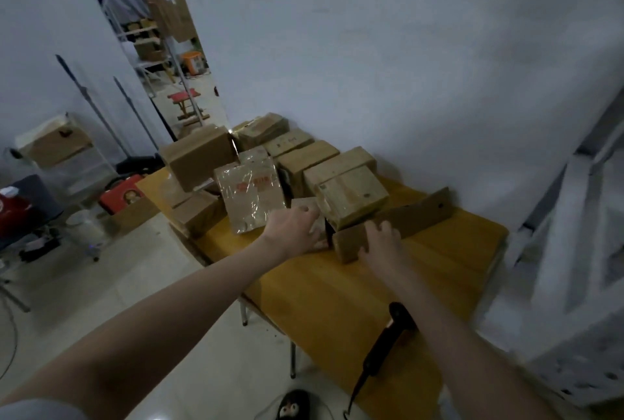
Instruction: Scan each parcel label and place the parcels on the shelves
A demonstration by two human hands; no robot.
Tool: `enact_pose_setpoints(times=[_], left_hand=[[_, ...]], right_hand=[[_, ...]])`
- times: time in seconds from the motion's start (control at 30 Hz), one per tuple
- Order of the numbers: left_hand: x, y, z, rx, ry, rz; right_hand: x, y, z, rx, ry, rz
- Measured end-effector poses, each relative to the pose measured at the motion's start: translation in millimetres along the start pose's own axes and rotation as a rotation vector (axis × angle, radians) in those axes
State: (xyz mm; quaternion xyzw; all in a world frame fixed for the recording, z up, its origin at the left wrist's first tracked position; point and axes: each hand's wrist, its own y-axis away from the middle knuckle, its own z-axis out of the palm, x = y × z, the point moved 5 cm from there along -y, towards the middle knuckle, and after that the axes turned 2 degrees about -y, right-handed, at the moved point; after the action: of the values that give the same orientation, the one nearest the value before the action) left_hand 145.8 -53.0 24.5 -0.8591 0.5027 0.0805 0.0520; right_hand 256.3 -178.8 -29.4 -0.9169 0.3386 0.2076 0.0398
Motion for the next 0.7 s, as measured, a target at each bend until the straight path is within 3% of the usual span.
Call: enact_pose_setpoints(times=[0.33,0.57,0.7], left_hand=[[-70,-147,97,-0.063,0.194,0.128],[-75,-214,135,-0.058,0.295,0.255],[-64,-223,149,-0.069,0.349,0.422]], right_hand=[[-5,-119,44,0.072,-0.126,0.174],[-6,-182,70,0.009,-0.384,0.673],[-6,-208,84,0.012,-0.608,0.835]])
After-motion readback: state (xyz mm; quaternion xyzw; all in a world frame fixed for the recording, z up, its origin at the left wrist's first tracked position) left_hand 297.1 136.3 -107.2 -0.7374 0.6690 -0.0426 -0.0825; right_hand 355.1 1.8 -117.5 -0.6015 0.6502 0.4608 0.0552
